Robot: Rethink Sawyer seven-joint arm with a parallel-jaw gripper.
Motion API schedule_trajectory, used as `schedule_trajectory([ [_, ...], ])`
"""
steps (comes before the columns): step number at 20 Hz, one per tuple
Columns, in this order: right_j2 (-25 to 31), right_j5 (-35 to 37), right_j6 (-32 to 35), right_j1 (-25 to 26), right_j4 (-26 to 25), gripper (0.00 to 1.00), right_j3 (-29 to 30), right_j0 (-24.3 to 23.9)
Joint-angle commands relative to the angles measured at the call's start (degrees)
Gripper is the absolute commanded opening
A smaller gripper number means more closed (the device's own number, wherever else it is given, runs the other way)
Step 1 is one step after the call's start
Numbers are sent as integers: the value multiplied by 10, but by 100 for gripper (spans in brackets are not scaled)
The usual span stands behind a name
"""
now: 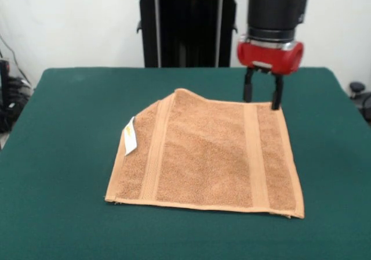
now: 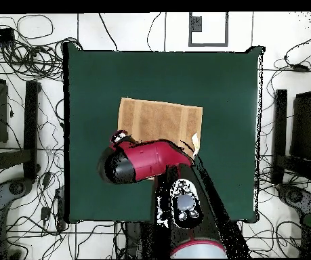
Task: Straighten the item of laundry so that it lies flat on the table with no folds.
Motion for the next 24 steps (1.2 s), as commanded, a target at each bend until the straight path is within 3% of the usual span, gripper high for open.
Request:
schedule_trajectory([
  [1, -18, 46, 78, 11, 52, 100, -15, 41],
  [7, -14, 37, 43, 27, 65, 100, -22, 28],
  [24, -13, -6, 23, 94, 59, 100, -59, 13],
])
